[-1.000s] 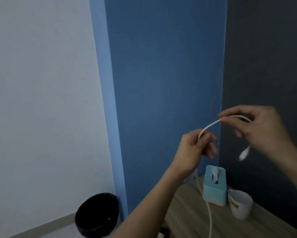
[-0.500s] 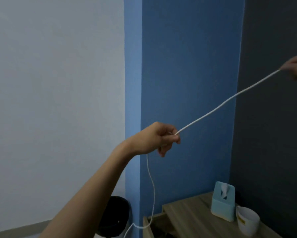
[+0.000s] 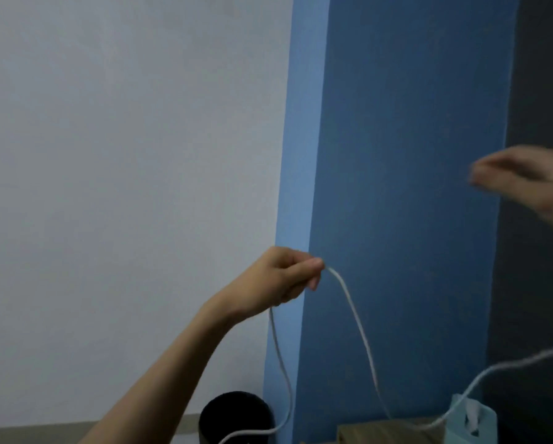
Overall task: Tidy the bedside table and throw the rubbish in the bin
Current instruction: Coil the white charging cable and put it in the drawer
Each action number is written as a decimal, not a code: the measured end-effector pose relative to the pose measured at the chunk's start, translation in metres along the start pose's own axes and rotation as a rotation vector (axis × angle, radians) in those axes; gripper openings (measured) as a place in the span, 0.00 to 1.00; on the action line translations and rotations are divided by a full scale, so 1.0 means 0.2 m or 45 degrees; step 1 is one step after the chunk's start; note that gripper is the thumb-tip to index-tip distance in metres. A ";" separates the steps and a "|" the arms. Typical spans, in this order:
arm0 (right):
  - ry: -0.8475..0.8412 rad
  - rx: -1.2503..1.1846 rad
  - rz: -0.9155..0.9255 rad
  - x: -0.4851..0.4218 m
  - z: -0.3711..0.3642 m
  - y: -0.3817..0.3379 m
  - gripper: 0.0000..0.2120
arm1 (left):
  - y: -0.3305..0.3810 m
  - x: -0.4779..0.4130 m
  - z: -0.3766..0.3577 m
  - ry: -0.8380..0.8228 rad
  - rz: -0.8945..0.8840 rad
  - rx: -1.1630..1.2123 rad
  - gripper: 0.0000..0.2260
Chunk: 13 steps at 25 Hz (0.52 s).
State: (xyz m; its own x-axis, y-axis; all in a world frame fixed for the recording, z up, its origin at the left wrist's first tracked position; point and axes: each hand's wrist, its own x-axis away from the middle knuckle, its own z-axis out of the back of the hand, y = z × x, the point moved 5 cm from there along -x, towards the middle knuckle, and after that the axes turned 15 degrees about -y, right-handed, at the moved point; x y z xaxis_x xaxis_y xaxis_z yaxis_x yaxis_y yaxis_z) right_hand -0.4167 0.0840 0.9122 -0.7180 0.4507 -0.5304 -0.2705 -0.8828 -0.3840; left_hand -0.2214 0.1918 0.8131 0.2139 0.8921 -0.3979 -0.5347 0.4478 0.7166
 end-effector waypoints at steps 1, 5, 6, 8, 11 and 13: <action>-0.184 0.028 0.063 0.01 -0.09 -0.06 0.31 | 0.07 -0.08 -0.01 0.033 -0.019 -0.054 0.17; -0.471 -0.179 0.175 -0.04 -0.44 -0.21 0.11 | 0.20 -0.25 0.04 0.126 -0.031 -0.115 0.17; -0.446 -0.255 0.151 -0.07 -0.44 -0.20 0.04 | 0.19 -0.25 0.06 0.155 -0.009 -0.095 0.18; -0.368 -0.254 0.151 -0.08 -0.39 -0.16 0.05 | 0.18 -0.24 0.09 0.153 0.017 -0.055 0.17; -0.234 -0.107 0.141 -0.09 -0.38 -0.12 0.08 | 0.16 -0.22 0.12 0.100 0.064 -0.124 0.14; -0.180 0.067 0.151 -0.10 -0.38 -0.14 0.08 | 0.17 -0.23 0.11 0.106 0.083 -0.188 0.15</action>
State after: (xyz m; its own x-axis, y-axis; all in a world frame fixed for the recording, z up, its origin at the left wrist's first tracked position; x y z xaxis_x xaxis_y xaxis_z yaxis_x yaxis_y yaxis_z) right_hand -0.3458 0.1093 0.8769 -0.8290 0.3229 -0.4566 -0.2089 -0.9362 -0.2827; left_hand -0.2320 0.1672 0.8686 0.1099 0.9081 -0.4041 -0.6605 0.3705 0.6530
